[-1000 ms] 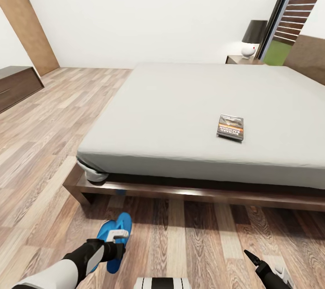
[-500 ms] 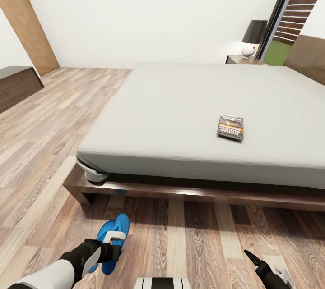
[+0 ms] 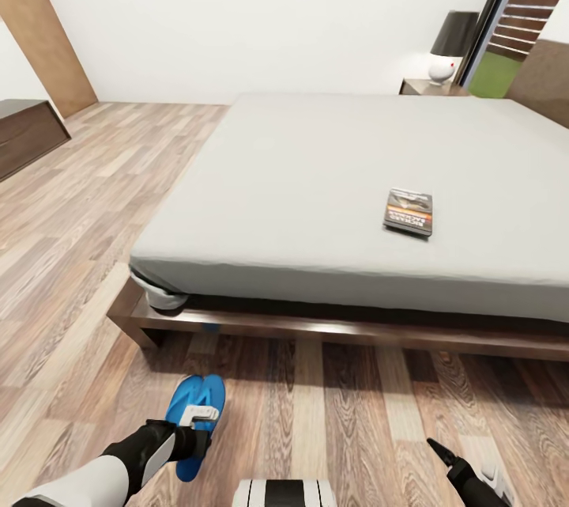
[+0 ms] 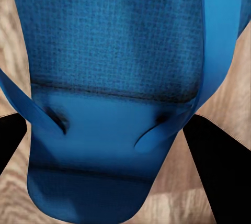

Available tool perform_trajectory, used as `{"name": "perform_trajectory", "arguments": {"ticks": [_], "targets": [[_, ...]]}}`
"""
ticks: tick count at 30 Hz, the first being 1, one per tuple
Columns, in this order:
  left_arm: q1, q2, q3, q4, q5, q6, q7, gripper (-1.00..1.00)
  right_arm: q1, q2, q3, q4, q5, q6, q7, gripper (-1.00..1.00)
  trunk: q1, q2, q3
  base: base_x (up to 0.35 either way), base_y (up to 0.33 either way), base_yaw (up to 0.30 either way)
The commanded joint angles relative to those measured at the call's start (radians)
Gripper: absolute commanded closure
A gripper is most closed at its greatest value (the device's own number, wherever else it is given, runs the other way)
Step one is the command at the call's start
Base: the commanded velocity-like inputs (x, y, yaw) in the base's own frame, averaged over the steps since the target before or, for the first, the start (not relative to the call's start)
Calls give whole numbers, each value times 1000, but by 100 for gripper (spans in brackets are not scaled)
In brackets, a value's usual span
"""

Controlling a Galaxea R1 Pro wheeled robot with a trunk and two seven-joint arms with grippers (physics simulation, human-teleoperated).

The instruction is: In the bedroom, move the book from the bed onto either nightstand, and place the two sandals side by side next to the bed.

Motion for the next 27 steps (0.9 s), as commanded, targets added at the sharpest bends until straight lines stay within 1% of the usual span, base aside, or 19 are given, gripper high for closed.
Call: {"name": "perform_trajectory", "arguments": {"ticks": [1, 12, 16, 18, 27], "targets": [[0, 1, -6, -2, 11, 6, -1, 100, -1, 0, 5, 3, -11, 10, 6, -100, 0, -1, -5, 0, 0, 0], [0, -4, -8, -2, 11, 1, 1, 100, -1, 0, 5, 3, -11, 10, 6, -100, 5, -3, -47, 0, 0, 0], [0, -7, -8, -1, 11, -42, 2, 100, -1, 0, 5, 3, -11, 10, 6, -100, 7, -4, -63, 0, 0, 0], [0, -8, -8, -1, 11, -53, 2, 100, -1, -1, 5, 3, -11, 9, 6, -100, 8, -5, -70, 0, 0, 0], [0, -9, -4, -1, 13, -94, 4, 100, -1, 0, 5, 3, -11, 10, 6, -100, 8, -5, -70, 0, 0, 0]]}}
